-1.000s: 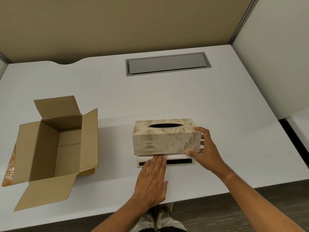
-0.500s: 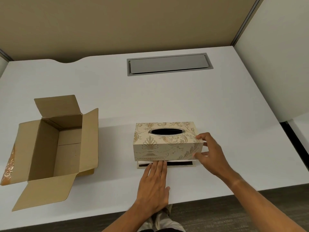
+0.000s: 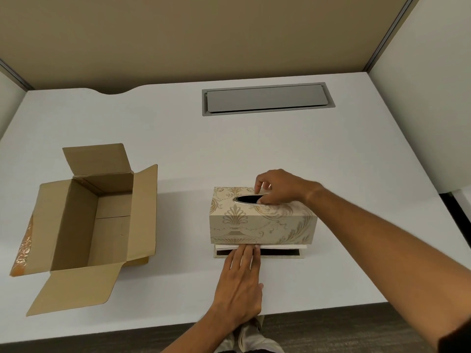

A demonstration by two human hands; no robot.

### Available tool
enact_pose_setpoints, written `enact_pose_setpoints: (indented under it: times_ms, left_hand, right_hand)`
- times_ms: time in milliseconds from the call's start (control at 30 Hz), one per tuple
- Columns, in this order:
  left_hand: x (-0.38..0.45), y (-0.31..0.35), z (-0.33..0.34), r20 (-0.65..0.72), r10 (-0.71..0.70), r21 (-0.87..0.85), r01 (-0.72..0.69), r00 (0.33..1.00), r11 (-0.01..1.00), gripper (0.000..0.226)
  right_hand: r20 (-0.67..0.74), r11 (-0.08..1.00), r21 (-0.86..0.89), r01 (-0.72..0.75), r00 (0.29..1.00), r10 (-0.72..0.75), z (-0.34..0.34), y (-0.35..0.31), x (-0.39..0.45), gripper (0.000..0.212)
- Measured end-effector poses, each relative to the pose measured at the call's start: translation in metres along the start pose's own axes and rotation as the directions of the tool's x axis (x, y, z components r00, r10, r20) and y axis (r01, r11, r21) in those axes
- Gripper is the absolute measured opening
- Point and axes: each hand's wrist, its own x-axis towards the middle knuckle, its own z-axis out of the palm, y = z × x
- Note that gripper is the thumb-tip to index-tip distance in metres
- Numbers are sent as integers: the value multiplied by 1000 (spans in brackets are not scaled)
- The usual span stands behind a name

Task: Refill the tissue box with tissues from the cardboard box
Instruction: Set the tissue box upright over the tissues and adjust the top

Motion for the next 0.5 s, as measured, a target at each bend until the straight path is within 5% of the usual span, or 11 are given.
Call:
enact_pose_setpoints:
  times_ms: [500]
  left_hand:
    - [-2, -3, 3, -77, 28, 53, -24, 997, 998, 79]
  right_hand:
    - [243, 976, -216, 20, 969, 34, -1, 0, 22, 53]
